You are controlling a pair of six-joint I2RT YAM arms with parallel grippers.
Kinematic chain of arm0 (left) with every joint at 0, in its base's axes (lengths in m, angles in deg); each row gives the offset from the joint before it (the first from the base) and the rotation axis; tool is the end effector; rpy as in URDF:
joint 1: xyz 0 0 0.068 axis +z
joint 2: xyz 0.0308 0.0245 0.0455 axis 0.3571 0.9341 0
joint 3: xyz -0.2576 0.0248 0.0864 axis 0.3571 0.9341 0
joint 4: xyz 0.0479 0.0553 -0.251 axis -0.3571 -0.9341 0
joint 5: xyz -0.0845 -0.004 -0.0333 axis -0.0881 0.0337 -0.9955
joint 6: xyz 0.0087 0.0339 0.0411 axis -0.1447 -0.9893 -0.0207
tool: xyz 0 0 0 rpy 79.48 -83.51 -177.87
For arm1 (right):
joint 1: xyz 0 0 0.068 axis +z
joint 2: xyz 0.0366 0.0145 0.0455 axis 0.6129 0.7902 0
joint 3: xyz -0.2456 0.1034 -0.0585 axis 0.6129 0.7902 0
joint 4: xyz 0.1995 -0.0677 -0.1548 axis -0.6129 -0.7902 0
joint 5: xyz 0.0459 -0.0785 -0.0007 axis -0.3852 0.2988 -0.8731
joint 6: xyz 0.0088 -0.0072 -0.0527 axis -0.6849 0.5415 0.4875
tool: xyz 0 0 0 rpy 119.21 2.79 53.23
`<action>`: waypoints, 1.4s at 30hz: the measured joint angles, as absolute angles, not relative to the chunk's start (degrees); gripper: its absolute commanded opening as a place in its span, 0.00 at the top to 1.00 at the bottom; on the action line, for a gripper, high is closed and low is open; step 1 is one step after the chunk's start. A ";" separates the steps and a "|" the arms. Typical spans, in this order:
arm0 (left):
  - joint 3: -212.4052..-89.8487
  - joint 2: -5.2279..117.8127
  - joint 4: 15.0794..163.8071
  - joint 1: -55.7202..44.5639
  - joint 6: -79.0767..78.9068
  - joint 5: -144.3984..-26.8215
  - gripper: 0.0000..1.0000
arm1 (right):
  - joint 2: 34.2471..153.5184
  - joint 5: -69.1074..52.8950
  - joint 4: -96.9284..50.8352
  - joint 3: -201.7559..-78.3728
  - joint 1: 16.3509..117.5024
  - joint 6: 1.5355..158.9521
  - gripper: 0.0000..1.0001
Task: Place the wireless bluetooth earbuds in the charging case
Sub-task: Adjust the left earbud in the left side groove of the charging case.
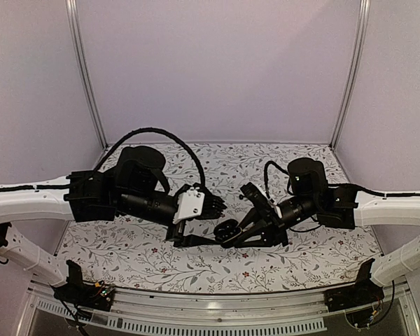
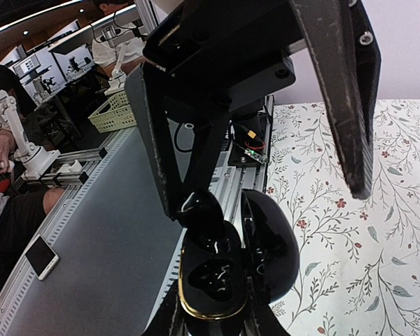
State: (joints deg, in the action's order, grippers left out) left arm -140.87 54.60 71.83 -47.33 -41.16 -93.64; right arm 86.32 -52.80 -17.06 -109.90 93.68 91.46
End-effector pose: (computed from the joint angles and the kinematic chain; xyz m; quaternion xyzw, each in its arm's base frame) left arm 0.0996 -0.2770 0.3258 0.6853 0.5005 -0.2850 0.4456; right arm 0.1326 0.2459 0.2676 -0.5865 0.5232 0.5467 0.2888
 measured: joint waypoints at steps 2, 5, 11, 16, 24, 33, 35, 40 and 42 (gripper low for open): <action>-140.87 54.90 71.83 -47.26 -40.94 -93.34 0.24 | 86.32 -52.58 -17.17 -109.90 93.68 91.48 1.00; -140.93 55.32 71.85 -47.24 -40.64 -93.18 0.25 | 86.32 -52.30 -17.35 -109.90 93.68 91.55 1.00; -140.96 55.58 72.05 -46.87 -40.33 -93.40 0.25 | 86.32 -51.77 -17.35 -109.90 93.68 91.70 1.00; -141.30 56.24 72.05 -46.52 -40.02 -94.10 0.25 | 86.32 -51.38 -17.50 -109.90 93.66 92.03 1.00; -141.55 57.13 72.14 -45.91 -38.80 -96.05 0.25 | 86.32 -51.32 -18.07 -109.90 93.68 92.32 1.00; -141.59 58.18 73.80 -45.08 -36.59 -98.65 0.25 | 86.32 -51.27 -18.16 -109.93 93.68 92.51 1.00; -141.59 58.47 74.41 -45.03 -36.20 -98.87 0.25 | 86.32 -51.16 -18.16 -109.93 93.68 92.49 1.00; -141.59 58.90 75.83 -44.97 -35.15 -99.11 0.25 | 86.32 -51.05 -18.11 -109.93 93.68 92.49 1.00; -141.59 59.04 76.71 -44.94 -34.67 -99.17 0.25 | 86.32 -51.03 -18.05 -109.93 93.68 92.49 1.00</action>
State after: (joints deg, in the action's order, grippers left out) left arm -141.59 59.04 76.71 -44.94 -34.67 -99.17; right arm 86.32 -51.03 -18.05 -109.93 93.68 92.49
